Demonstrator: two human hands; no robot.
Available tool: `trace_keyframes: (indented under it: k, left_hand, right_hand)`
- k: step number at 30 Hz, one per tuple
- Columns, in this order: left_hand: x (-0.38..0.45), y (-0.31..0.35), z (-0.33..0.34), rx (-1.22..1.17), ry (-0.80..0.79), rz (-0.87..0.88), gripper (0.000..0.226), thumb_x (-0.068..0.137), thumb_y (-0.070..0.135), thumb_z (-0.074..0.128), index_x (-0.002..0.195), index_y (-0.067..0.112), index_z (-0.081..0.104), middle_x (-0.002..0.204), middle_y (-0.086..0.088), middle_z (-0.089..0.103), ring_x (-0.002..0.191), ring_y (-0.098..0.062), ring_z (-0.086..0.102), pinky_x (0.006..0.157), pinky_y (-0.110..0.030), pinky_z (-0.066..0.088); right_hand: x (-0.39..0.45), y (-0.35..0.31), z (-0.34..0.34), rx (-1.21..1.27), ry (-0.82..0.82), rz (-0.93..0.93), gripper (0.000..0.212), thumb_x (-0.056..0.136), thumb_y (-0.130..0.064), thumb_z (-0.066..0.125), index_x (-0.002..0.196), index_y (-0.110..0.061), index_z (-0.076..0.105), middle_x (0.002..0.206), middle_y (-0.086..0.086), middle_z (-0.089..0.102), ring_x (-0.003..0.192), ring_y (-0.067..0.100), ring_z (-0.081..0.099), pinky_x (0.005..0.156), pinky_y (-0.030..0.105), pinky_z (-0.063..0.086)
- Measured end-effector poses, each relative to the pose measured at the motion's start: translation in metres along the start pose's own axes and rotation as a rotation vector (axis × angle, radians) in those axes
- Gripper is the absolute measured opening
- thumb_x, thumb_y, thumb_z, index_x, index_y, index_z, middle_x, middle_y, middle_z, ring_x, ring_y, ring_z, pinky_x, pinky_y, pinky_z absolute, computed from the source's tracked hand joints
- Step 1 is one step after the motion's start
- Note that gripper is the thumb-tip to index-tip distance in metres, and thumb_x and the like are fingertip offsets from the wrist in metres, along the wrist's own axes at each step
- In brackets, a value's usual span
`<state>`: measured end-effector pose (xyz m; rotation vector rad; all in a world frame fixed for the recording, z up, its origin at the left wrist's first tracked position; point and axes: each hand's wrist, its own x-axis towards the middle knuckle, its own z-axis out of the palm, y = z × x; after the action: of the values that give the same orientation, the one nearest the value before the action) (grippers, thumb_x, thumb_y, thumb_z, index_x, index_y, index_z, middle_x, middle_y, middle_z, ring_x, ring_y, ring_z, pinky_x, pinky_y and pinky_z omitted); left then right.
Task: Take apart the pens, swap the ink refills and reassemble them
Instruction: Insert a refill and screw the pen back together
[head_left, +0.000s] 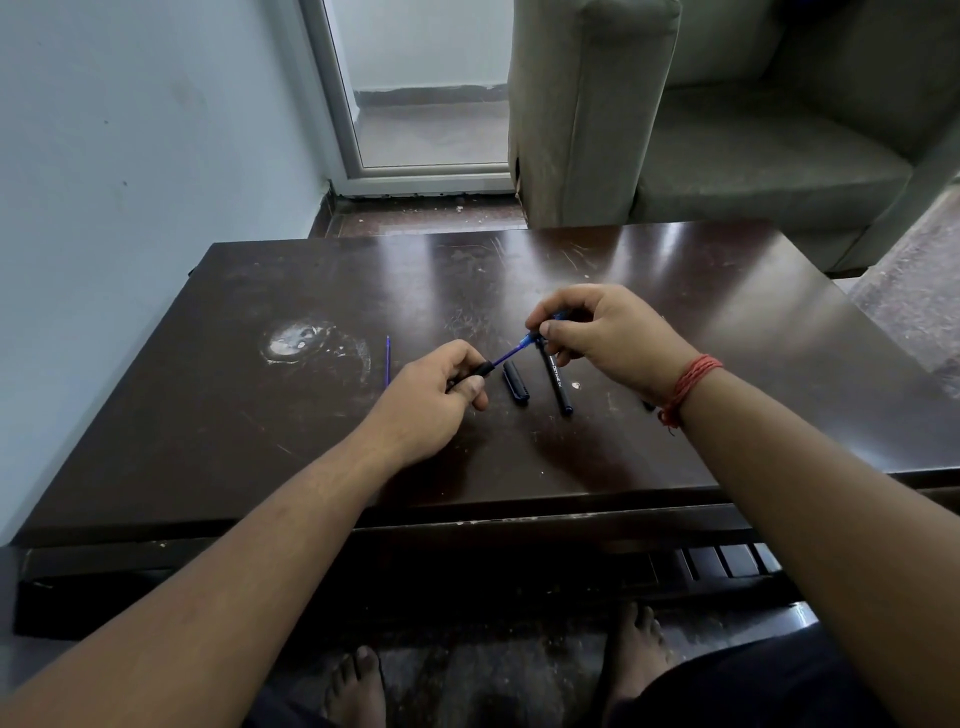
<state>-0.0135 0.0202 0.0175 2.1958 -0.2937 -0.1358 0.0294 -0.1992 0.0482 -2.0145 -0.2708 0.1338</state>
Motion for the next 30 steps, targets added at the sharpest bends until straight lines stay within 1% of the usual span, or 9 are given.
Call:
trace_keyframes:
  k: [7, 13, 17, 20, 22, 24, 26, 28, 30]
  left_hand:
    - [-0.001, 0.003, 0.003, 0.026, 0.022, 0.031, 0.012, 0.100, 0.012, 0.053, 0.101, 0.021, 0.061, 0.083, 0.007, 0.072, 0.055, 0.005, 0.050, 0.059, -0.010, 0.038]
    - [-0.003, 0.005, 0.005, 0.008, 0.047, 0.033, 0.012, 0.101, 0.011, 0.052, 0.101, 0.019, 0.062, 0.083, 0.005, 0.072, 0.052, 0.005, 0.050, 0.056, -0.009, 0.038]
    - [-0.004, 0.006, 0.006, 0.017, 0.048, 0.027, 0.013, 0.101, 0.012, 0.052, 0.101, 0.020, 0.062, 0.082, 0.007, 0.072, 0.052, 0.005, 0.050, 0.055, -0.009, 0.037]
    - [-0.005, 0.006, 0.007, 0.025, 0.051, 0.030, 0.013, 0.100, 0.011, 0.052, 0.100, 0.019, 0.062, 0.082, 0.006, 0.072, 0.052, 0.004, 0.050, 0.055, -0.009, 0.038]
    - [-0.006, 0.006, 0.007, 0.028, 0.058, 0.035, 0.013, 0.100, 0.011, 0.052, 0.099, 0.020, 0.062, 0.082, 0.006, 0.072, 0.053, 0.004, 0.050, 0.055, -0.010, 0.038]
    - [-0.005, 0.007, 0.007, 0.035, 0.059, 0.044, 0.013, 0.100, 0.011, 0.053, 0.099, 0.021, 0.061, 0.081, 0.007, 0.071, 0.054, 0.003, 0.050, 0.055, -0.010, 0.038]
    - [-0.005, 0.010, 0.007, 0.040, 0.064, 0.058, 0.013, 0.100, 0.012, 0.053, 0.098, 0.022, 0.061, 0.080, 0.008, 0.071, 0.054, 0.003, 0.050, 0.055, -0.010, 0.038]
    - [-0.004, 0.012, 0.004, 0.037, 0.077, 0.067, 0.014, 0.100, 0.011, 0.053, 0.096, 0.023, 0.061, 0.080, 0.008, 0.071, 0.055, 0.003, 0.050, 0.056, -0.010, 0.038]
    - [-0.003, 0.012, 0.003, 0.028, 0.082, 0.063, 0.014, 0.100, 0.011, 0.053, 0.097, 0.022, 0.061, 0.080, 0.008, 0.071, 0.054, 0.004, 0.050, 0.056, -0.009, 0.039]
  right_hand:
    - [-0.007, -0.005, 0.015, -0.006, -0.085, -0.058, 0.014, 0.088, 0.000, 0.066, 0.096, -0.011, 0.070, 0.090, 0.015, 0.072, 0.079, 0.018, 0.070, 0.080, 0.031, 0.059]
    - [-0.008, -0.005, 0.018, 0.007, -0.068, -0.079, 0.013, 0.089, 0.000, 0.066, 0.099, -0.009, 0.069, 0.089, 0.011, 0.072, 0.078, 0.015, 0.072, 0.078, 0.027, 0.059]
    - [-0.009, -0.004, 0.022, -0.001, -0.060, -0.083, 0.013, 0.090, 0.000, 0.065, 0.100, -0.008, 0.068, 0.090, 0.011, 0.072, 0.082, 0.019, 0.074, 0.079, 0.030, 0.060]
    - [-0.010, -0.006, 0.024, -0.007, -0.082, -0.065, 0.009, 0.092, -0.001, 0.063, 0.098, -0.005, 0.068, 0.082, 0.011, 0.071, 0.073, 0.019, 0.072, 0.071, 0.029, 0.061]
    - [-0.011, -0.009, 0.026, -0.022, -0.075, -0.041, 0.006, 0.095, -0.008, 0.061, 0.094, -0.006, 0.066, 0.073, 0.008, 0.069, 0.061, 0.017, 0.068, 0.060, 0.028, 0.058]
    - [-0.012, -0.010, 0.028, -0.090, -0.041, -0.006, 0.017, 0.097, -0.022, 0.059, 0.086, -0.011, 0.065, 0.066, 0.004, 0.067, 0.054, 0.014, 0.064, 0.052, 0.027, 0.055]
    - [-0.011, -0.011, 0.025, -0.173, -0.025, 0.002, 0.028, 0.098, -0.036, 0.056, 0.082, -0.014, 0.064, 0.063, 0.001, 0.067, 0.050, 0.013, 0.062, 0.051, 0.029, 0.055]
    - [-0.010, -0.009, 0.019, -0.153, -0.010, -0.022, 0.025, 0.097, -0.037, 0.056, 0.090, -0.015, 0.065, 0.073, 0.003, 0.070, 0.054, 0.018, 0.065, 0.056, 0.034, 0.058]
    - [-0.010, -0.006, 0.014, -0.054, -0.025, -0.065, 0.011, 0.096, -0.023, 0.060, 0.104, -0.016, 0.064, 0.088, 0.008, 0.069, 0.063, 0.023, 0.067, 0.063, 0.035, 0.060]
